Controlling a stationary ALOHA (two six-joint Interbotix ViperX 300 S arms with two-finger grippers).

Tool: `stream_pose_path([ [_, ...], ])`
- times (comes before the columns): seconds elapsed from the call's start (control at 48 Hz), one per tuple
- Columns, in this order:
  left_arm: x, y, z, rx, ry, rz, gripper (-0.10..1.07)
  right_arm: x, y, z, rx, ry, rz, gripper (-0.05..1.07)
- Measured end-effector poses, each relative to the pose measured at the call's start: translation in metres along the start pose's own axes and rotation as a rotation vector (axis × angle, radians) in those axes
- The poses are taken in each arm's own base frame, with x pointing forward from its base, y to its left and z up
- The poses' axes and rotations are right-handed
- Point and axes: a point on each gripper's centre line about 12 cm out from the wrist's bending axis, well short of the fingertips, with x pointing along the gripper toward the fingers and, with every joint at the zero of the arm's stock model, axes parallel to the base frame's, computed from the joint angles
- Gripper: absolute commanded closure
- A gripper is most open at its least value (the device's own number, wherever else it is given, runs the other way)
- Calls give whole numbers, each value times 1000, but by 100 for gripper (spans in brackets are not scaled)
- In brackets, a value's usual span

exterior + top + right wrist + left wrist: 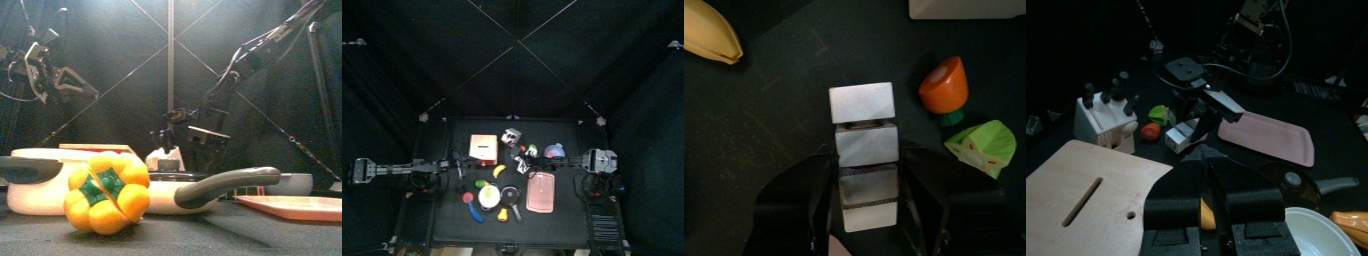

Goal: Place white sushi roll on plate

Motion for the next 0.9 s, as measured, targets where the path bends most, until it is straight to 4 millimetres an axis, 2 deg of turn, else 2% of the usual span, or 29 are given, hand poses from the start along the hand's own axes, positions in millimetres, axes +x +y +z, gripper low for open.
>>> stream_pose_path([
  [0.208,0,0,0,-8,0,4,56,-9,2,3,39,-9,22,40],
  [0.354,0,1,0,-10,0,5,56,-39,10,10,96,-56,80,40],
  [0.438,0,1,-1,-10,1,5,56,-50,14,10,119,-66,107,40],
  [0.667,0,1,-1,-10,3,5,56,-77,30,-8,282,-38,198,40],
  [0.896,0,0,-1,-9,1,3,56,-89,32,-34,433,-2,212,40],
])
